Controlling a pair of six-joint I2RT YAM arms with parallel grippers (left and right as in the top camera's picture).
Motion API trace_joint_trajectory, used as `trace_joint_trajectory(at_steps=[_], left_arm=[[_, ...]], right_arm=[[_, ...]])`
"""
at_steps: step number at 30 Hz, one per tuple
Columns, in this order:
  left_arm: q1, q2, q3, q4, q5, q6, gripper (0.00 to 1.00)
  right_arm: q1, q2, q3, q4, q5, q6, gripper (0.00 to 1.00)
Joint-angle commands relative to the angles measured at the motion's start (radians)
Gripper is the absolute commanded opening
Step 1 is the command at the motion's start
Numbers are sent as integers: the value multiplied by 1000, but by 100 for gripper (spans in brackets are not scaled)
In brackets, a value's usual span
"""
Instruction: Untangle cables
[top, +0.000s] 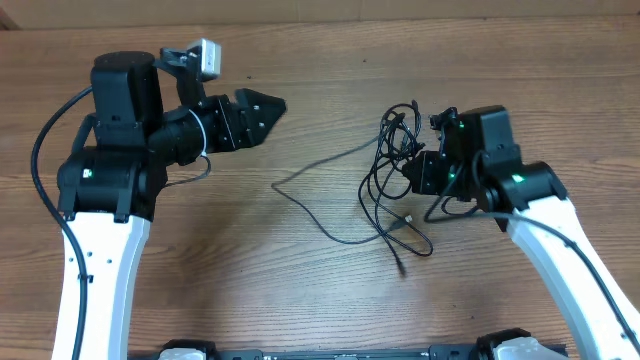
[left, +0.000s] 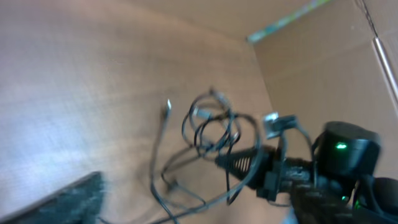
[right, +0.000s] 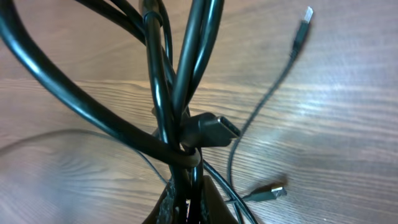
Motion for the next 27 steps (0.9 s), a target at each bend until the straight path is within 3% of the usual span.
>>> trace_joint_trajectory(at_steps=[1,5,8,9,10,16,20,27], left_arm=[[-37,43,10,-21,138,-37,100],[-167,97,10,-19,159,-88,100],[-273,136,10,27,159,-246,99],[-303,146,10,89,158,-198,81],[-326,151,10,131,156,-105,73],[-431,156,9,40,162,243,75],[-466,156,9,-11,156,263,76],[-468,156,9,-33,156,261,54]], right_arm=[[1,-105,11,7,-39,-45,4],[1,-156,10,-7,-39,-44,4],[1,-162,10,-27,-38,-45,4],[1,-162,10,-34,-39,-45,4],[1,-162,10,-37,-39,-45,4],[1,-162,10,-71,-11,-40,4],[1,-162,10,-74,-10,-40,4],[1,-162,10,-76,-5,-37,4]])
